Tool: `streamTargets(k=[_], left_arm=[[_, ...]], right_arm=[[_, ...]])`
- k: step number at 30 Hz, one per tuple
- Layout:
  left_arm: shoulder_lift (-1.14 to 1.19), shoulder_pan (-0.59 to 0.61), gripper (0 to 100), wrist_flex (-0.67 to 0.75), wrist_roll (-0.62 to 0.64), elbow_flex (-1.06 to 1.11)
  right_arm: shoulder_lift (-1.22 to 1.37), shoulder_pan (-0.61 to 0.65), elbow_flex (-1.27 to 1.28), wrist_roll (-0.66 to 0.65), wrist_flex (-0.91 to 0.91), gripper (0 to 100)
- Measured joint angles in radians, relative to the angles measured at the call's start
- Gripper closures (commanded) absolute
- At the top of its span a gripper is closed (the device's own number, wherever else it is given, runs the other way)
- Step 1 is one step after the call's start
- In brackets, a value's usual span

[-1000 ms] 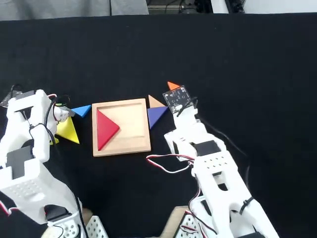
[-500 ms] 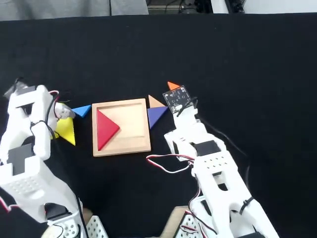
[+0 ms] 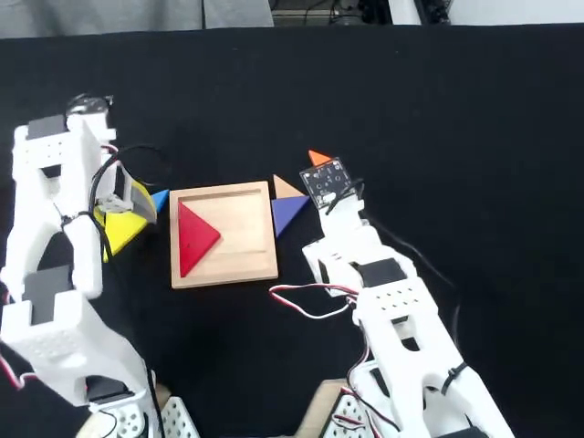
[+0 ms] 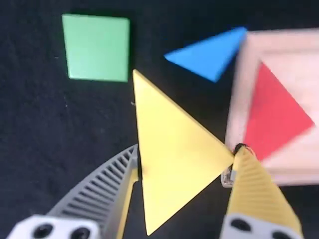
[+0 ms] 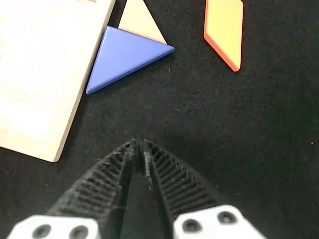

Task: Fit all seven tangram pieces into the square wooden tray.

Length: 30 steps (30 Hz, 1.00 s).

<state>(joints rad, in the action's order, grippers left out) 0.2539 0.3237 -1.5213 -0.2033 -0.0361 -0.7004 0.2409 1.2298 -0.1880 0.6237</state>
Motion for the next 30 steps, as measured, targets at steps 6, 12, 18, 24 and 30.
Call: streamTargets(k=[6, 12, 18, 24, 30], left_arm=[[-0.233, -0.146, 74, -0.104, -0.069, 0.043], [-0.387, -0.397, 74, -0.037, -0.072, 0.252], [-0.393, -0.493, 74, 0.198, -0.075, 0.471], [-0.399, -0.509, 74, 0.281, 0.025, 0.508], [-0.402, -0.459, 74, 0.322, 0.427, 0.537]], right_arm=[[0.000, -0.025, 0.000, 0.000, 0.000, 98.3], [0.000, -0.160, 0.000, 0.000, -0.025, 98.3], [0.000, -0.201, 0.000, 0.000, -0.025, 98.3], [0.000, -0.206, 0.000, 0.000, -0.025, 98.3], [0.000, -0.207, 0.000, 0.000, -0.025, 98.3]])
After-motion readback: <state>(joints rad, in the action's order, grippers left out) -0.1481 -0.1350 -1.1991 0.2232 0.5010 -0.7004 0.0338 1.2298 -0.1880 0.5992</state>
